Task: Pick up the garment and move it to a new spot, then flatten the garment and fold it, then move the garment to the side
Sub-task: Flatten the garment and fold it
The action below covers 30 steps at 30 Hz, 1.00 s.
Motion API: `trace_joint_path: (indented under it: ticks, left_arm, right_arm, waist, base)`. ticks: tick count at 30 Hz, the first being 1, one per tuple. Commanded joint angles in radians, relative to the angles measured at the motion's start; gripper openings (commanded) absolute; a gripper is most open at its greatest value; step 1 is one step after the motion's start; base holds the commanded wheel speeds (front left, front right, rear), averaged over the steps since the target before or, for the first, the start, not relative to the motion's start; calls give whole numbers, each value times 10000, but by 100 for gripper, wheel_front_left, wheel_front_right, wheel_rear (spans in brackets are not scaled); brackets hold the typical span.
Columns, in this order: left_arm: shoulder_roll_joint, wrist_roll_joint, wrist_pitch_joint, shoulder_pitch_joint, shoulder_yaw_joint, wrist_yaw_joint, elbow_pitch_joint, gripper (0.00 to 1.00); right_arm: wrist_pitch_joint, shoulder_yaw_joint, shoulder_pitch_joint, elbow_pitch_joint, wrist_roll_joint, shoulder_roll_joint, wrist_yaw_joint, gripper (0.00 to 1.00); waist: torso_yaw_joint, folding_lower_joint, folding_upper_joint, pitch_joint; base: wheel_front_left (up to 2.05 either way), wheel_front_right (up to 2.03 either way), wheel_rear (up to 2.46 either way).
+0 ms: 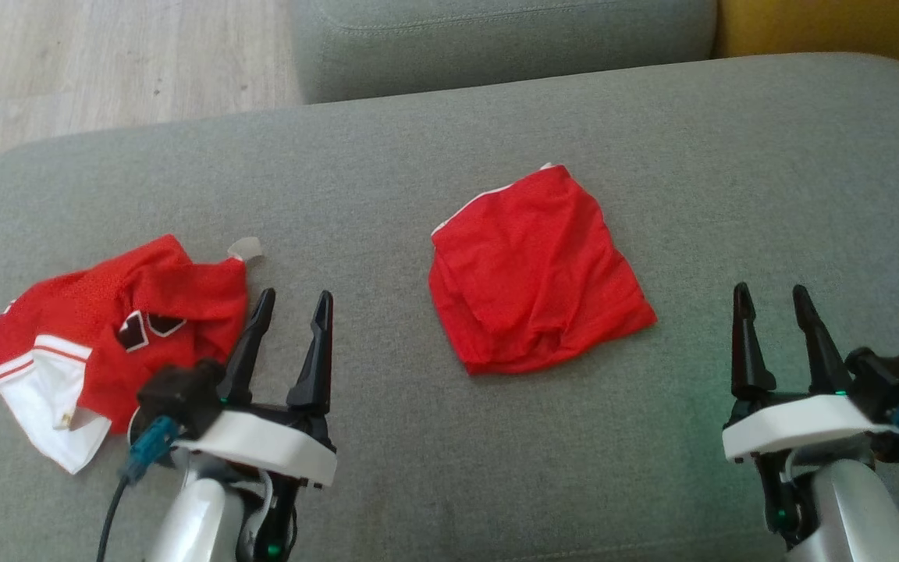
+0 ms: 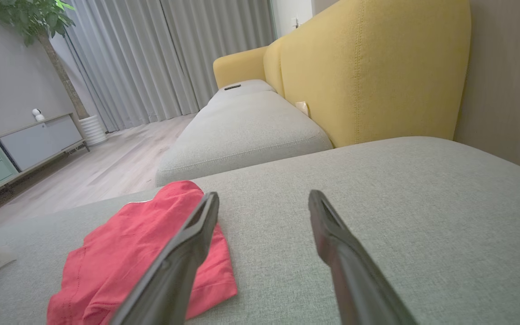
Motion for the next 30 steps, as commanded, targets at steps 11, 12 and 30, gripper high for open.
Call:
trace_joint_path:
  ticks: [11,12,30]
  left_arm:
    - [74,178,-122,-428,293,-1,-611,100]
    - [74,198,-122,-468,283,-1,-631,100]
    - [74,76,-122,-1348,-368,0,-551,100]
  right_arm:
    - [389,82,-360,-993,93,-5,-9,100]
    - [429,76,-423,-1037,122,-5,-9,100]
    - [3355,118,-2872,1246,-135,-43,-9,100]
  waist:
    - [121,0,-1,321]
    - [162,0,-1,395]
    - [1381,0,-1,1781]
  base:
    - [0,0,0]
    - [0,0,0]
    - [0,0,0]
